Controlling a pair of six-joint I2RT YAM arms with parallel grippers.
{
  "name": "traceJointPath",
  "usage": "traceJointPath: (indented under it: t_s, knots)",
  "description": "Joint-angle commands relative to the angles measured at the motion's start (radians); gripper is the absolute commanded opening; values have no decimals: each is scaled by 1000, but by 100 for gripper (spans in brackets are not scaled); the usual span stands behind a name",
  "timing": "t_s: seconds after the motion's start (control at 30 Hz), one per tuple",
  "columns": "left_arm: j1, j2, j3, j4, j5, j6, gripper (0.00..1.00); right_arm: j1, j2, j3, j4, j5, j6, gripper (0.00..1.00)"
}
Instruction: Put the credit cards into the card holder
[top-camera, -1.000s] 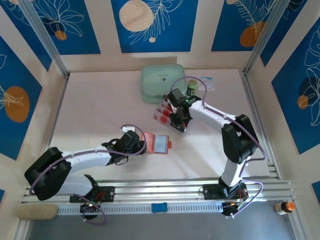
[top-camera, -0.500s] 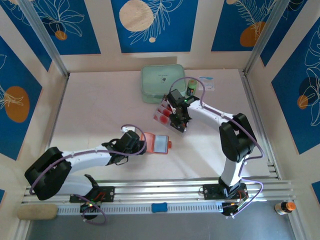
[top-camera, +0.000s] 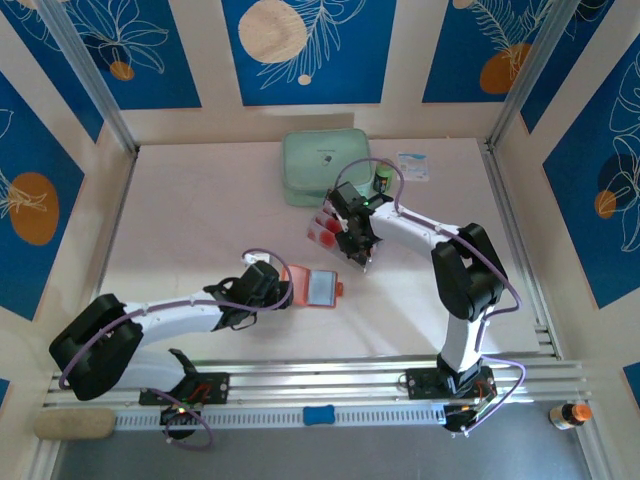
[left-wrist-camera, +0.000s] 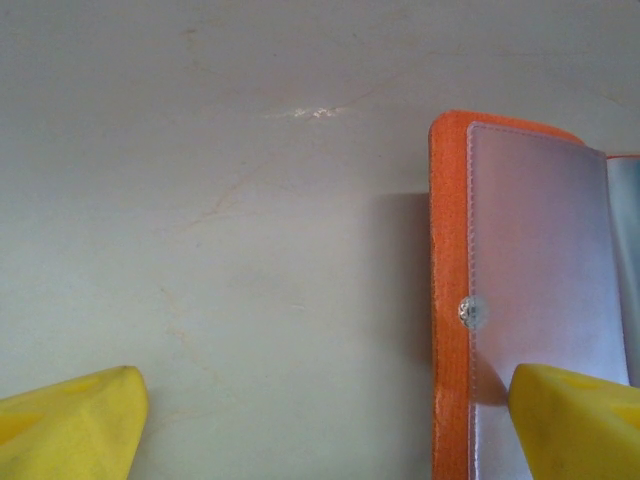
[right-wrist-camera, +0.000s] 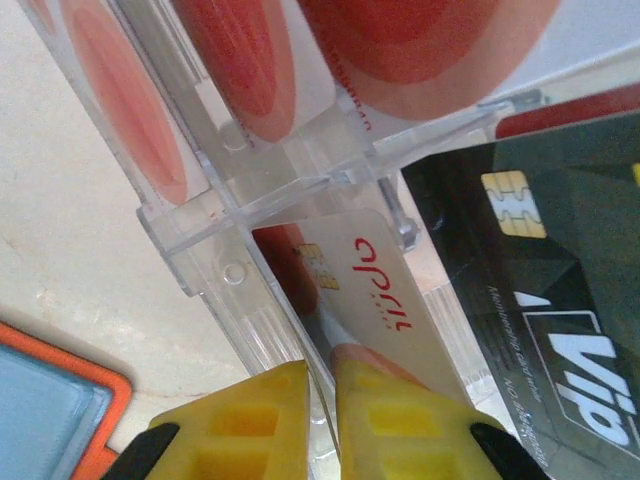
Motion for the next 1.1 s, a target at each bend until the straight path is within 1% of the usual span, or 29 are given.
traceJointPath:
  t_s: [0.0, 0.3, 0.4, 0.53, 0.63, 0.73, 0.87, 0.97, 1.07]
  knots:
    - [7, 7, -6, 10, -4, -15, 93, 6, 7, 2, 3, -17, -16, 9]
    - [8, -2, -4, 1, -7, -13, 93, 36, -81, 9, 9, -24, -85, 2]
    - [8, -10, -6, -9, -15, -15, 93, 53, -115, 30, -4, -34, -80, 0]
    - [8, -23, -9, -29, -26, -20, 93, 72, -156, 51, -14, -64, -53, 0]
    - [8, -33, -13, -38, -29, -24, 93, 81, -182, 53, -11, -117, 0, 0]
    - [9, -43, -22, -38, -27, -31, 93, 90, -204, 28, 22, -212, 82, 0]
    - [7, -56, -32, -40, -27, -41, 92, 109, -215, -41, 125, -356, 200, 0]
    - [5, -68, -39, -47, -27, -52, 92, 129, -207, -96, 204, -414, 270, 0]
    - [2, -77, -47, -46, -26, -60, 92, 143, -188, -139, 268, -446, 321, 0]
